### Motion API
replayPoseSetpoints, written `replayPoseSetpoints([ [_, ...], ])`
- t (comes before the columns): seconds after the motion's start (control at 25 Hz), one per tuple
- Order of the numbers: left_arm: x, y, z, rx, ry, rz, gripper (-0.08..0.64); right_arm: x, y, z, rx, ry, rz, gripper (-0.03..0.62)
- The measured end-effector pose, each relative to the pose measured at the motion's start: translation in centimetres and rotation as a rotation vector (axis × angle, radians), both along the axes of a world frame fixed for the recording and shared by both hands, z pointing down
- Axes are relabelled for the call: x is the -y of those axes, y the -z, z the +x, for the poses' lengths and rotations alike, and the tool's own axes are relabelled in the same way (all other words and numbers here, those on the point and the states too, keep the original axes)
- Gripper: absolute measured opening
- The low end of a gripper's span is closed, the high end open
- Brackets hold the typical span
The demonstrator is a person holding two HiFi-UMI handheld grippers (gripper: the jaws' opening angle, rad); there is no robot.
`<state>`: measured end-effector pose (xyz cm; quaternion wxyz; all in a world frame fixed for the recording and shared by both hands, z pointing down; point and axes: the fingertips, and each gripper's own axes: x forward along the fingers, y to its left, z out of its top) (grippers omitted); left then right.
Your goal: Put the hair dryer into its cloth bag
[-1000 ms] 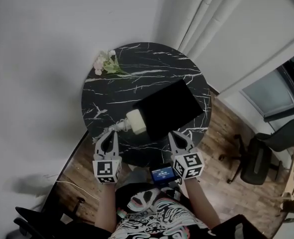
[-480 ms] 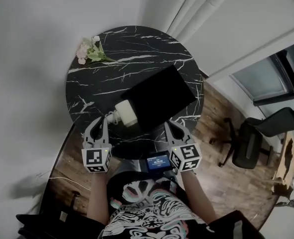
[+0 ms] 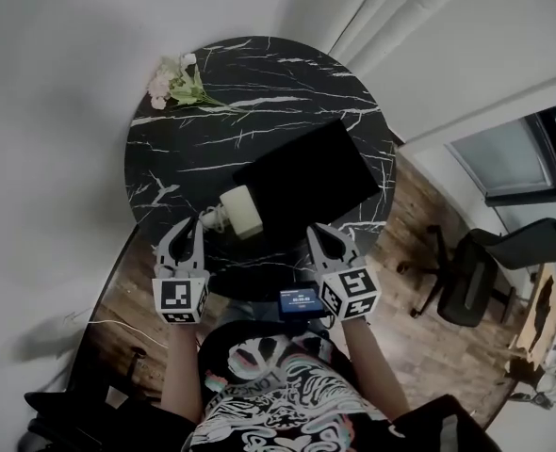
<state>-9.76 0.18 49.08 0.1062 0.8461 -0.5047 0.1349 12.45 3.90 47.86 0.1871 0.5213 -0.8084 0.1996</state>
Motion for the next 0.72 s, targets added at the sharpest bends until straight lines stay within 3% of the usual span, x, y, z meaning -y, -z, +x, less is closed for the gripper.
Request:
replayPoseSetpoints([
  [0.12, -0.1, -0.6, 0.2, 0.041, -0.017, 0.0, 0.015, 0.2, -0.9, -0.8, 0.006, 0.054, -0.027, 0.021],
  [0.56, -0.4, -3.9, 1.2, 0.323, -0.156, 0.017, 0.015, 0.7, -5.8, -4.0, -0.141, 0.277, -0.149, 0.023],
  [0.72, 0.1, -4.7, 0.8, 0.366, -0.183, -0.006, 0.034, 0.9, -7.7, -4.8, -0.184, 0.347, -0.196, 0.025],
])
